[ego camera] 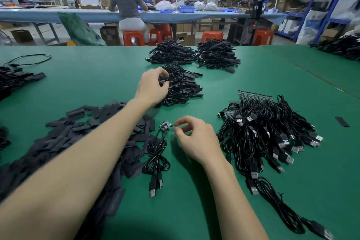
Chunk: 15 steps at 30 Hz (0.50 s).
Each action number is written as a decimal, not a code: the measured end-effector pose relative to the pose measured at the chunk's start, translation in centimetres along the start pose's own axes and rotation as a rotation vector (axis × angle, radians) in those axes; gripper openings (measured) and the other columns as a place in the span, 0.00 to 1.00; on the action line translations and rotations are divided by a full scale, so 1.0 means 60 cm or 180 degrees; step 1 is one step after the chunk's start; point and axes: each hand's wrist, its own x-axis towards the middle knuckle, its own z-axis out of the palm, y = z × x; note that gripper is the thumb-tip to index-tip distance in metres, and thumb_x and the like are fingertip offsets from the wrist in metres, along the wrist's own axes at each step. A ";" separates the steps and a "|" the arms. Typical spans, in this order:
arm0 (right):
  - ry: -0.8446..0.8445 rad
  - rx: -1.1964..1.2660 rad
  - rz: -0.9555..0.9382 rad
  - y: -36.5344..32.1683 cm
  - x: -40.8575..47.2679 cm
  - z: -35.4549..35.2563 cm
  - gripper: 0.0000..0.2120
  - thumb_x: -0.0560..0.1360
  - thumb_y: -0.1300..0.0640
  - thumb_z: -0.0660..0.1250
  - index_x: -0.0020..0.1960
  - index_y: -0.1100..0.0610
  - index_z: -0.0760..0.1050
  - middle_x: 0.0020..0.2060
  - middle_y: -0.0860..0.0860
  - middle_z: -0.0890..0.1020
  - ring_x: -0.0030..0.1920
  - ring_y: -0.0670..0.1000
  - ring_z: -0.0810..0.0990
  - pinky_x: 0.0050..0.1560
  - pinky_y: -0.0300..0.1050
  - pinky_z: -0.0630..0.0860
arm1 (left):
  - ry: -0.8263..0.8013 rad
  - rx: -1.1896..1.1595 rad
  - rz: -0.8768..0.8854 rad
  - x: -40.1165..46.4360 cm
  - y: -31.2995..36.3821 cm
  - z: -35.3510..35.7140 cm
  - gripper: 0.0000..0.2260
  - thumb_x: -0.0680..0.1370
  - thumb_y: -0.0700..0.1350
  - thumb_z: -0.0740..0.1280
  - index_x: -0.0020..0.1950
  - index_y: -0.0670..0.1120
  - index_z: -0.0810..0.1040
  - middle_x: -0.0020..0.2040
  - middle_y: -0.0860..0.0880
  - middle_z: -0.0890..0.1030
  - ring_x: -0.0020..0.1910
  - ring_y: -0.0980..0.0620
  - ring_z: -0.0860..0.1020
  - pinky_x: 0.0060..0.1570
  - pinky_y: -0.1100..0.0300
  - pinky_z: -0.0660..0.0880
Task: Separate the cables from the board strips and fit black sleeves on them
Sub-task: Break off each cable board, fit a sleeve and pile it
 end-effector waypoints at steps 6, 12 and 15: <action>-0.0212 -0.0250 -0.0274 -0.014 -0.002 0.024 0.14 0.81 0.46 0.60 0.65 0.38 0.76 0.56 0.43 0.85 0.58 0.53 0.79 0.56 0.47 0.75 | -0.0072 -0.0862 -0.0383 -0.121 0.039 -0.016 0.01 0.77 0.43 0.70 0.47 0.48 0.81 0.43 0.54 0.83 0.44 0.54 0.80 0.46 0.70 0.72; 0.0046 0.0767 -0.0323 -0.007 0.004 0.002 0.11 0.80 0.49 0.67 0.60 0.43 0.83 0.51 0.38 0.85 0.36 0.46 0.78 0.45 0.40 0.75 | 0.0433 -0.1194 -0.0554 -0.175 0.050 -0.014 0.02 0.78 0.45 0.70 0.49 0.49 0.79 0.47 0.55 0.82 0.49 0.54 0.79 0.48 0.66 0.71; 0.0148 0.1961 -0.0197 -0.013 0.002 -0.019 0.09 0.80 0.51 0.69 0.57 0.41 0.84 0.46 0.35 0.85 0.32 0.42 0.74 0.38 0.30 0.74 | 0.0282 -0.1783 -0.1054 -0.179 0.040 -0.019 0.05 0.78 0.50 0.71 0.51 0.51 0.78 0.49 0.55 0.83 0.47 0.57 0.81 0.45 0.66 0.73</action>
